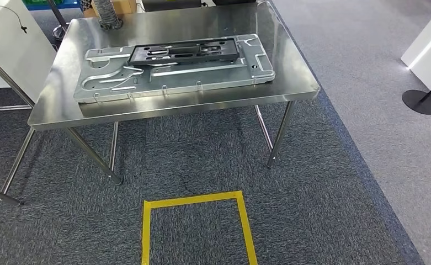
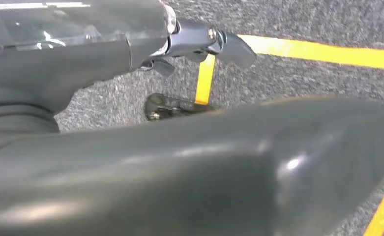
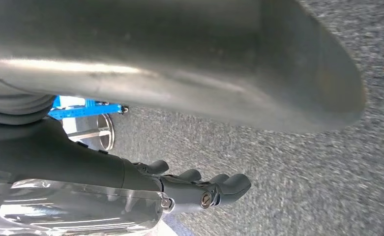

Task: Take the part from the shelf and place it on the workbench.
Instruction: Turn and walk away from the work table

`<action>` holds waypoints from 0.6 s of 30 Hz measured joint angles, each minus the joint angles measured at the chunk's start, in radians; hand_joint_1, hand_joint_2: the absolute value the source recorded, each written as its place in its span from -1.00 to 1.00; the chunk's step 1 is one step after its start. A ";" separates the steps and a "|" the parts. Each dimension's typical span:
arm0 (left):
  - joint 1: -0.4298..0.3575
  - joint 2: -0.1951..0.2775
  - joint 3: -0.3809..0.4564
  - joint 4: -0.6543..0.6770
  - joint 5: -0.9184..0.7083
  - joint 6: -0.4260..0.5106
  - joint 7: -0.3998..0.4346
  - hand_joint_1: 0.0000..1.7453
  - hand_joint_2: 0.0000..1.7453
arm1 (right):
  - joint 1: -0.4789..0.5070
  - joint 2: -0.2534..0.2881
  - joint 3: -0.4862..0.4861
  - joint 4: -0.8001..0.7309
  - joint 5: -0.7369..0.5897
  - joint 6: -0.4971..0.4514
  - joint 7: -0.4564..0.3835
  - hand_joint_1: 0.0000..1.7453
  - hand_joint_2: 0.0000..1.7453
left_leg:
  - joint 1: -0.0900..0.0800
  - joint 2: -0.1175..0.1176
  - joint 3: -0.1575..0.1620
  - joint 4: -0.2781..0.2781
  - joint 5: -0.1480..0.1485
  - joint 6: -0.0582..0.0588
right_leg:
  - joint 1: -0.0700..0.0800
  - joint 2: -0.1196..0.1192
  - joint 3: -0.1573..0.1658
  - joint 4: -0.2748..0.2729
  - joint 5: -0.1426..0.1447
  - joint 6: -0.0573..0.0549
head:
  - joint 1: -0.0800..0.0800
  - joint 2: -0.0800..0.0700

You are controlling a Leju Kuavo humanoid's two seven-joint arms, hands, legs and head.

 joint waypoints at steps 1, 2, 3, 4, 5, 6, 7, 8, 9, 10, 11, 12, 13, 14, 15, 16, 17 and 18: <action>-0.001 0.000 -0.001 0.000 0.001 -0.002 -0.004 -1.00 -1.00 | 0.000 0.000 0.001 0.000 0.002 0.000 -0.001 -1.00 -1.00 | 0.000 0.000 0.050 -0.060 0.026 0.003 | 0.000 0.000 -0.014 0.005 0.008 0.003 | 0.000 0.000; -0.003 0.000 -0.001 0.000 0.002 -0.002 -0.006 -1.00 -1.00 | 0.000 0.000 0.003 0.000 0.004 0.000 -0.004 -1.00 -1.00 | -0.001 -0.001 0.103 -0.136 0.037 0.008 | 0.001 0.001 -0.025 0.010 0.015 0.007 | 0.000 0.000; -0.006 0.000 -0.001 0.000 0.003 -0.002 -0.009 -1.00 -1.00 | -0.001 0.000 0.005 0.000 0.006 0.000 -0.009 -1.00 -1.00 | -0.003 -0.002 0.149 -0.206 0.036 0.014 | 0.002 0.001 -0.034 0.013 0.022 0.012 | 0.000 0.000; -0.007 0.000 -0.001 0.000 0.003 -0.002 -0.011 -1.00 -1.00 | -0.001 0.000 0.008 0.000 0.007 0.000 -0.016 -1.00 -1.00 | -0.006 -0.004 0.176 -0.255 0.027 0.018 | 0.003 0.001 -0.041 0.015 0.029 0.018 | 0.000 0.000; -0.008 -0.001 -0.001 0.000 0.004 -0.001 -0.012 -1.00 -1.00 | -0.002 0.000 0.009 0.000 0.007 -0.001 -0.024 -1.00 -1.00 | -0.009 -0.004 0.186 -0.281 0.020 0.024 | 0.003 0.000 -0.046 0.015 0.038 0.024 | 0.000 0.000; -0.007 -0.001 -0.001 0.000 0.004 0.000 -0.012 -1.00 -1.00 | -0.002 0.000 0.010 0.000 0.008 -0.001 -0.032 -1.00 -1.00 | -0.009 -0.004 0.182 -0.288 0.022 0.031 | 0.003 0.000 -0.049 0.014 0.046 0.031 | 0.000 0.000; -0.007 -0.003 -0.001 0.000 0.004 0.000 -0.013 -1.00 -1.00 | -0.002 -0.001 0.010 0.000 0.009 -0.001 -0.038 -1.00 -1.00 | -0.008 -0.002 0.175 -0.291 0.029 0.039 | 0.001 0.002 -0.053 0.016 0.047 0.037 | 0.000 0.000; -0.006 -0.004 -0.001 0.000 0.005 0.000 -0.013 -1.00 -1.00 | -0.003 -0.002 0.011 0.000 0.010 -0.002 -0.044 -1.00 -1.00 | -0.007 0.000 0.166 -0.293 0.038 0.050 | 0.000 0.004 -0.060 0.030 0.029 0.042 | 0.000 0.000; -0.006 -0.006 -0.001 0.000 0.005 0.000 -0.013 -1.00 -1.00 | -0.003 -0.002 0.012 0.000 0.010 -0.003 -0.047 -1.00 -1.00 | -0.005 0.002 0.157 -0.295 0.048 0.061 | -0.001 0.006 -0.071 0.062 -0.007 0.047 | 0.000 0.000; -0.006 -0.007 -0.001 0.000 0.004 0.000 -0.013 -1.00 -1.00 | -0.003 -0.003 0.013 0.000 0.011 -0.004 -0.050 -1.00 -1.00 | -0.005 0.004 0.147 -0.296 0.058 0.068 | -0.003 0.008 -0.085 0.112 -0.057 0.051 | 0.000 0.000; -0.006 -0.008 -0.001 0.000 0.004 0.000 -0.013 -1.00 -1.00 | -0.003 -0.003 0.014 0.000 0.011 -0.005 -0.052 -1.00 -1.00 | -0.007 0.004 0.134 -0.296 0.068 0.073 | -0.004 0.008 -0.102 0.177 -0.109 0.055 | 0.000 0.000; -0.006 -0.009 -0.001 0.000 0.004 0.000 -0.013 -1.00 -1.00 | -0.003 -0.003 0.015 0.000 0.012 -0.005 -0.053 -1.00 -1.00 | -0.009 0.004 0.121 -0.294 0.078 0.075 | -0.005 0.008 -0.115 0.240 -0.144 0.058 | 0.000 0.000; -0.006 -0.010 -0.001 0.000 0.003 0.000 -0.014 -1.00 -1.00 | -0.003 -0.003 0.016 0.001 0.013 -0.006 -0.054 -1.00 -1.00 | -0.010 0.005 0.106 -0.292 0.088 0.074 | -0.006 0.008 -0.118 0.286 -0.155 0.060 | 0.000 0.000; -0.006 -0.010 -0.001 0.000 0.003 0.000 -0.015 -1.00 -1.00 | -0.003 -0.003 0.017 0.001 0.013 -0.006 -0.054 -1.00 -1.00 | -0.011 0.005 0.090 -0.288 0.098 0.073 | -0.007 0.008 -0.109 0.305 -0.144 0.061 | 0.000 0.000; -0.006 -0.011 -0.001 0.000 0.003 0.001 -0.015 -1.00 -1.00 | -0.004 -0.004 0.017 0.001 0.013 -0.006 -0.054 -1.00 -1.00 | -0.012 0.005 0.073 -0.282 0.107 0.071 | -0.007 0.008 -0.082 0.289 -0.114 0.061 | 0.000 0.000; -0.006 -0.011 -0.001 0.000 0.003 0.002 -0.016 -1.00 -1.00 | -0.004 -0.005 0.018 0.001 0.014 -0.005 -0.054 -1.00 -1.00 | -0.012 0.005 0.056 -0.274 0.115 0.069 | -0.007 0.008 -0.041 0.243 -0.082 0.060 | 0.000 0.000; -0.006 -0.012 -0.001 0.000 0.003 0.003 -0.017 -1.00 -1.00 | -0.006 -0.005 0.020 0.001 0.015 -0.005 -0.054 -1.00 -1.00 | -0.012 0.005 0.041 -0.266 0.122 0.066 | -0.007 0.008 0.008 0.179 -0.065 0.057 | 0.000 0.000; -0.006 -0.013 -0.001 0.000 0.002 0.006 -0.019 -1.00 -1.00 | -0.008 -0.006 0.022 0.001 0.015 -0.005 -0.054 -1.00 -1.00 | -0.013 0.004 0.028 -0.257 0.128 0.062 | -0.005 0.008 0.059 0.103 -0.066 0.052 | 0.000 0.000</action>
